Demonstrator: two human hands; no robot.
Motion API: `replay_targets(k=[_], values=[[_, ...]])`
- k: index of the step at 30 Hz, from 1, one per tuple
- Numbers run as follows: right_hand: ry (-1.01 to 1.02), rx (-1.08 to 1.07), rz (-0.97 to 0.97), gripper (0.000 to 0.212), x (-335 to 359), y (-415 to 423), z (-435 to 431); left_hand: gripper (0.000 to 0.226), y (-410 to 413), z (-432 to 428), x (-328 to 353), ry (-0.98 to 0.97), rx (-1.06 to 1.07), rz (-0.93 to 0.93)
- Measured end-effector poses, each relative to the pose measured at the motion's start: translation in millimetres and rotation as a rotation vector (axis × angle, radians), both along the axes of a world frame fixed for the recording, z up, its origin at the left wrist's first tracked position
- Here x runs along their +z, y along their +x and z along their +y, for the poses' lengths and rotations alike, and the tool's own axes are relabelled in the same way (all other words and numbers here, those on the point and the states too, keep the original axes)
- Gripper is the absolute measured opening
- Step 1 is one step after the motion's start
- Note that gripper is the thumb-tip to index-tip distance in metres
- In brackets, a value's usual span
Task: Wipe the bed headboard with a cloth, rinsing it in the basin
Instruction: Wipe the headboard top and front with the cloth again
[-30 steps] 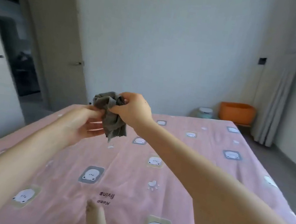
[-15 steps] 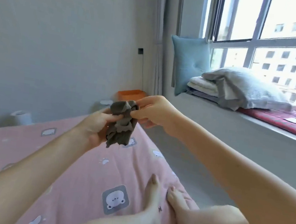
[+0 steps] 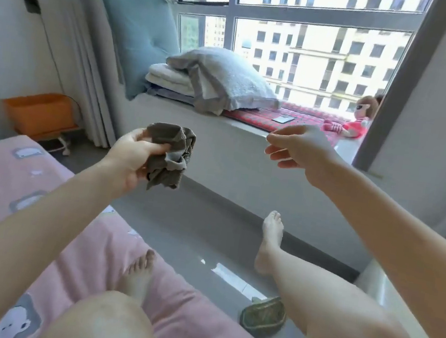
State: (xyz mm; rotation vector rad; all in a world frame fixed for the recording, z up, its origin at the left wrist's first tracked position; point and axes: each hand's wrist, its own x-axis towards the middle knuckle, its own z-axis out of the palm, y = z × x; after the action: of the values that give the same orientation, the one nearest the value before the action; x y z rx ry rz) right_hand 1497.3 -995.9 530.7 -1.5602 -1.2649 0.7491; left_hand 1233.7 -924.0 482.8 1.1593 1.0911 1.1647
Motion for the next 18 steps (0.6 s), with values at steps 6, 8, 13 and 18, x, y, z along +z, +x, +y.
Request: replay_targets(k=[6, 8, 13, 18], values=[[-0.061, -0.032, -0.045, 0.007, -9, 42, -10, 0.039, 56, 20, 2, 0.006, -0.077, 0.063], [-0.080, -0.049, -0.050, 0.008, -15, 58, -15, 0.040, 82, 25, 6, -0.001, -0.119, 0.080], [-0.121, -0.109, -0.016, 0.011, -36, 103, -42, 0.033, 159, 22, 16, -0.008, -0.219, 0.114], [-0.077, -0.201, 0.042, 0.010, -42, 140, -81, 0.026, 236, -5, 42, 0.061, -0.309, 0.076]])
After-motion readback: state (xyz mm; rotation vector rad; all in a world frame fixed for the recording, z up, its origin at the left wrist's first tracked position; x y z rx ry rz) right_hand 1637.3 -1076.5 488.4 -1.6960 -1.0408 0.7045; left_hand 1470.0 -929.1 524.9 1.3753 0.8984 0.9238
